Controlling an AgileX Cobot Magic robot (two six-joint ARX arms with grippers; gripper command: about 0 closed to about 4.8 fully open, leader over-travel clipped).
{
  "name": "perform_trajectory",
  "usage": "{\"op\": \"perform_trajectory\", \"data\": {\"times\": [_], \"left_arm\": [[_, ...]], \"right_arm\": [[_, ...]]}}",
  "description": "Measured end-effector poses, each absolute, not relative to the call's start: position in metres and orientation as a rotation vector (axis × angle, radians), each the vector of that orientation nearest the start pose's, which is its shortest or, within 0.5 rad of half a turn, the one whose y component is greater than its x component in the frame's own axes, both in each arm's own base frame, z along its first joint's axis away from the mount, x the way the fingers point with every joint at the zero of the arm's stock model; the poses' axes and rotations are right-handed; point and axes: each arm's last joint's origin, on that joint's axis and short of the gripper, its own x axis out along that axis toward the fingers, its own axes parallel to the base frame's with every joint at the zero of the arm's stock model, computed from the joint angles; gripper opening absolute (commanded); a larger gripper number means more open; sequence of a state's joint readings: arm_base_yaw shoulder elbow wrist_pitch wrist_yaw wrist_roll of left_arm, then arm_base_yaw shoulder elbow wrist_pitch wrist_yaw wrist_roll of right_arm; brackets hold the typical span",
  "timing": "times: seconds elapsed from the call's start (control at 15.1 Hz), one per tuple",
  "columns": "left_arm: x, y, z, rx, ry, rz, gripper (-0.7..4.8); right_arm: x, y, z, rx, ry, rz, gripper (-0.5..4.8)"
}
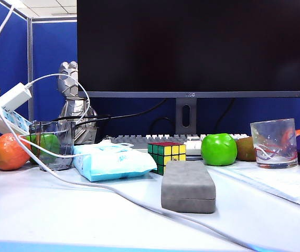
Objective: Pick up the glasses, fold the temples of the glasses, place the glasses into the glasses case, and finally close the glasses case.
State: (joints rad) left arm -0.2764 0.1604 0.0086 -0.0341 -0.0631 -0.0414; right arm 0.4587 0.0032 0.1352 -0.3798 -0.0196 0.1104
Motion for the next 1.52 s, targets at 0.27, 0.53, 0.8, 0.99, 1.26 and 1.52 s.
{"op": "perform_trajectory", "data": {"times": [0.27, 0.53, 0.8, 0.99, 1.26, 1.52], "left_arm": [[0.097, -0.008, 0.157, -0.081, 0.094, -0.136, -0.06], [0.096, -0.004, 0.152, 0.048, 0.146, -0.113, -0.06], [0.096, -0.004, 0.152, 0.066, 0.145, -0.113, -0.05], [0.096, -0.004, 0.152, 0.066, 0.145, -0.111, -0.05], [0.096, -0.004, 0.152, 0.066, 0.145, -0.111, -0.05], [0.096, -0.004, 0.151, 0.066, 0.145, -0.111, -0.05]], "right_arm": [[0.076, 0.038, 0.173, 0.054, 0.269, 0.464, 0.00], [0.076, 0.038, 0.172, 0.053, 0.272, 0.465, 0.00], [0.076, 0.038, 0.172, 0.053, 0.272, 0.465, 0.00], [0.079, 0.038, 0.165, 0.056, 0.274, 0.450, 0.00], [0.092, 0.019, 0.151, 0.089, 0.212, 0.205, 0.00], [0.096, 0.009, 0.150, 0.026, 0.169, 0.132, 0.00]]}}
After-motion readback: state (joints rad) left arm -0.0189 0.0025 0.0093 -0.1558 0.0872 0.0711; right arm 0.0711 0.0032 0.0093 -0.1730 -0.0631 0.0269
